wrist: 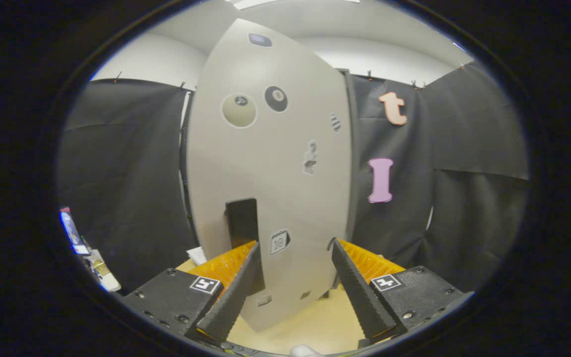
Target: Open the shoe cabinet door, grab the shoes and put them into the shoe cabinet, then close the shoe cabinet door.
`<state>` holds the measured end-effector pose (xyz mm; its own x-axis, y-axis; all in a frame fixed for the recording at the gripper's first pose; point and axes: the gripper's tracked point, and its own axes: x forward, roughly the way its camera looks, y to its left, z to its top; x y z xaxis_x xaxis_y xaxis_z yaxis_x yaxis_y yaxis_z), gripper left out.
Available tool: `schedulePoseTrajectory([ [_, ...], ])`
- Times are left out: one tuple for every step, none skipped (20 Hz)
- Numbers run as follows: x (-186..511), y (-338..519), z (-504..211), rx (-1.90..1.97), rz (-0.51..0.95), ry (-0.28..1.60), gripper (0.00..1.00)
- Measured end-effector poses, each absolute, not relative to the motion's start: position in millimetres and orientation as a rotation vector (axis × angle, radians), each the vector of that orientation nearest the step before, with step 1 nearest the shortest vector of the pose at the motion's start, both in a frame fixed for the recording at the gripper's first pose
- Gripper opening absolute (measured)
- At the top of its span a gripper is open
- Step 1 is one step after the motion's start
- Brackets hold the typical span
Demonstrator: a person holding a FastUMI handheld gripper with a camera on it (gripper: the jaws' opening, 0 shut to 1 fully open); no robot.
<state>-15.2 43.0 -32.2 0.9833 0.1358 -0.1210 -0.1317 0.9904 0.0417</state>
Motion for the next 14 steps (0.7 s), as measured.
schedulePoseTrajectory([
  [-13.1, 52.5, -30.5, 0.041, 0.129, 0.115, 0.98],
  [-11.1, 58.0, -25.4, 0.046, 0.110, 0.100, 1.00],
  [-12.3, 64.1, -22.8, 0.052, 0.099, 0.087, 1.00],
  [-13.4, 69.3, -20.9, 0.056, 0.090, 0.085, 1.00],
  [-14.5, 72.0, -20.7, 0.059, 0.079, 0.083, 1.00],
  [-16.4, 72.7, -19.6, 0.063, 0.066, 0.082, 1.00],
  [-18.8, 72.4, -19.0, 0.066, 0.053, 0.082, 1.00],
  [-22.6, 70.1, -18.4, 0.068, 0.037, 0.081, 1.00],
  [-27.3, 69.3, -17.8, 0.067, 0.029, 0.080, 1.00],
  [-31.5, 66.6, -16.7, 0.065, 0.016, 0.077, 1.00],
  [-35.6, 63.8, -15.3, 0.063, 0.004, 0.072, 1.00],
  [-39.4, 59.0, -13.9, 0.058, -0.010, 0.071, 1.00],
  [-44.4, 54.7, -12.2, 0.057, -0.022, 0.067, 1.00],
  [-49.1, 50.1, -11.4, 0.058, -0.032, 0.065, 1.00],
])
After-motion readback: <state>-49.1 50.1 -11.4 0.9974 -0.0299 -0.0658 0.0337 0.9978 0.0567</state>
